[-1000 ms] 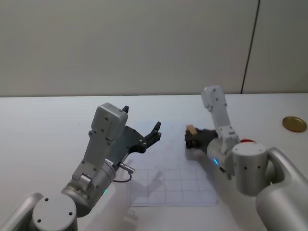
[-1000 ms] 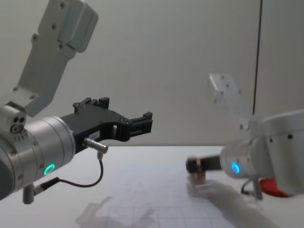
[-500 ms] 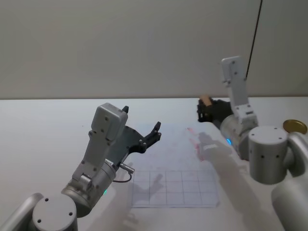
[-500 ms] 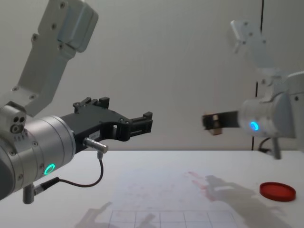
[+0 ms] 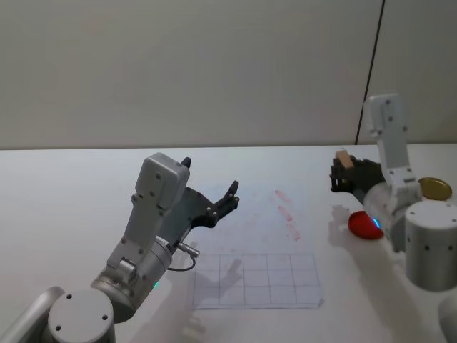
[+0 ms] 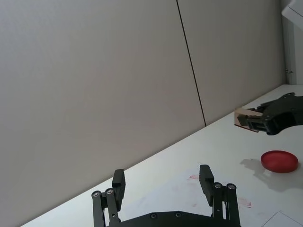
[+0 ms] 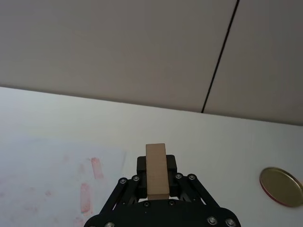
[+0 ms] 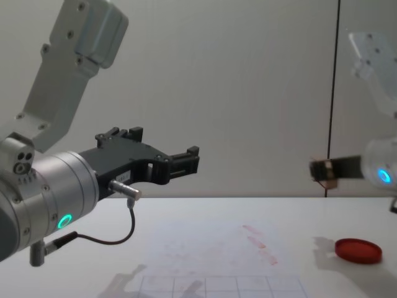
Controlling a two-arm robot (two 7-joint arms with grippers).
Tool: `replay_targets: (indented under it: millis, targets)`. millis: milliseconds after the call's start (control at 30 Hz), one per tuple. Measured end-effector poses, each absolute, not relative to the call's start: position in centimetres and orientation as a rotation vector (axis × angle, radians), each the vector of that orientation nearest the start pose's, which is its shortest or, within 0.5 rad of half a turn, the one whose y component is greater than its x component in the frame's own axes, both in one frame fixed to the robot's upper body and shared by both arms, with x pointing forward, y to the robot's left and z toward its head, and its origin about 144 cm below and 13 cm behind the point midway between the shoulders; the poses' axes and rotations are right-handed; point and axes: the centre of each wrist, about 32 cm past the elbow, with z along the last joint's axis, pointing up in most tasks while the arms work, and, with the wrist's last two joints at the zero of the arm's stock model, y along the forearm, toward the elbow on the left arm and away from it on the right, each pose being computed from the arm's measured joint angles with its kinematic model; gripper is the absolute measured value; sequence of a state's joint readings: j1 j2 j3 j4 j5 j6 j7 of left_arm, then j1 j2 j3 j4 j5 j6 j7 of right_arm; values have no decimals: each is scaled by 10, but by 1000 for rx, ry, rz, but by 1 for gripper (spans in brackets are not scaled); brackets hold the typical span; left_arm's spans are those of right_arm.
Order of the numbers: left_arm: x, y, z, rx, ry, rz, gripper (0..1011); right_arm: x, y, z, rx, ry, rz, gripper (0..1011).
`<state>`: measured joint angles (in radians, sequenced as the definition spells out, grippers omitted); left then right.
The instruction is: Use the one hand to pick up the stamp and affix it onto the A4 paper.
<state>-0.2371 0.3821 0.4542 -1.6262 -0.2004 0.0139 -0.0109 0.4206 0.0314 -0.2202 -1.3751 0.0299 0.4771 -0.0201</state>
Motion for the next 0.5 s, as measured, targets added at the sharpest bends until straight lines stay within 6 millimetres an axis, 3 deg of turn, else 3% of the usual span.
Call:
replay_targets:
  millis: [500]
  targets:
    - [492, 198, 1204, 61, -268, 1124, 993, 553, -192, 1211, -351, 184, -1446, 220]
